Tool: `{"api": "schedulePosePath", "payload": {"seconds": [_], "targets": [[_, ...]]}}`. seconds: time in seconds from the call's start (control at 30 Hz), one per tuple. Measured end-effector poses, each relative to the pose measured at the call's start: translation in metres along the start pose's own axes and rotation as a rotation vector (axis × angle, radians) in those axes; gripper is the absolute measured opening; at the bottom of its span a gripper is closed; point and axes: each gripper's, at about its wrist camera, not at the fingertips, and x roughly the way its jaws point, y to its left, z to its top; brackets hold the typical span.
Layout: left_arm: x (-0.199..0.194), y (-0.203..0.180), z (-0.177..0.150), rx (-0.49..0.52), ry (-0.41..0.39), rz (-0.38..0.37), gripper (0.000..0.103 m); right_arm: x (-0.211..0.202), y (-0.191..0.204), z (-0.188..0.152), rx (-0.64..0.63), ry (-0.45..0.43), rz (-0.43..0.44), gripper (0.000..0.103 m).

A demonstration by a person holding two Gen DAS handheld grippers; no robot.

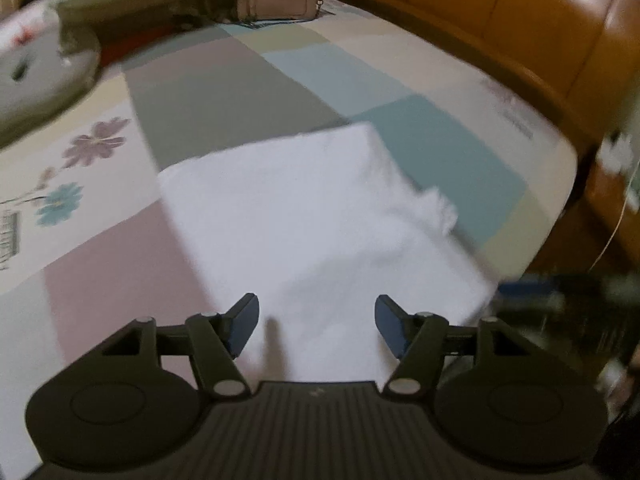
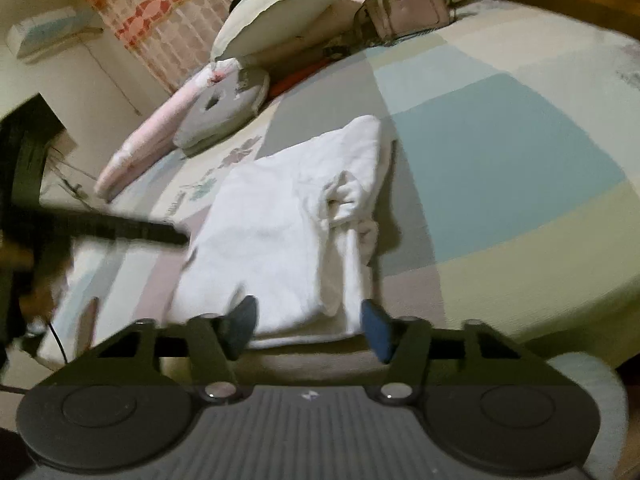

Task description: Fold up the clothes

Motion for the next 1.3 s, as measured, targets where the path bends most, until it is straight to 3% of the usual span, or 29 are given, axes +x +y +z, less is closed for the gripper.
{"api": "schedulePosePath", "payload": {"seconds": [0.13,0.3,0.43,0.5,0.6,0.67,0.7,0.73,1.1,1.23,1.3], "targets": [[-0.013,-0.022,-0.043,0.167,-0.025,0.058,0.065,0.005,0.009,-0.002,-0.021,0.008,0.001,0.047],[-0.011,-0.051,-0.080,0.358,-0.069,0.102,0.064,0.011,0.008,-0.002,-0.002,0.010,-0.025,0.046],[0.008,-0.057,-0.086,0.365,-0.102,0.196,0.042,0.014,0.005,0.000,0.028,0.000,-0.037,0.046],[0.016,-0.056,-0.087,0.358,-0.120,0.233,0.039,0.016,0.004,0.000,0.031,0.003,-0.038,0.047],[0.021,-0.055,-0.090,0.368,-0.139,0.243,0.024,0.024,0.004,0.000,0.017,0.005,-0.053,0.047],[0.022,-0.055,-0.091,0.377,-0.150,0.250,0.015,0.032,0.006,-0.001,-0.011,0.010,-0.076,0.042],[0.019,-0.054,-0.091,0.373,-0.156,0.243,0.013,0.036,0.007,-0.002,-0.033,0.017,-0.099,0.018],[0.016,-0.053,-0.089,0.366,-0.157,0.231,0.007,0.039,0.009,-0.002,-0.054,0.031,-0.121,0.011],[0.005,-0.055,-0.096,0.475,-0.059,0.156,0.008,0.022,-0.007,-0.005,-0.076,0.112,-0.123,0.008],[-0.028,-0.031,-0.085,0.374,-0.074,0.029,0.018,0.006,0.000,-0.002,-0.111,0.098,-0.141,0.008],[-0.041,-0.019,-0.074,0.343,-0.107,0.025,0.017,-0.004,0.009,0.005,-0.156,0.064,-0.162,0.008]]}}
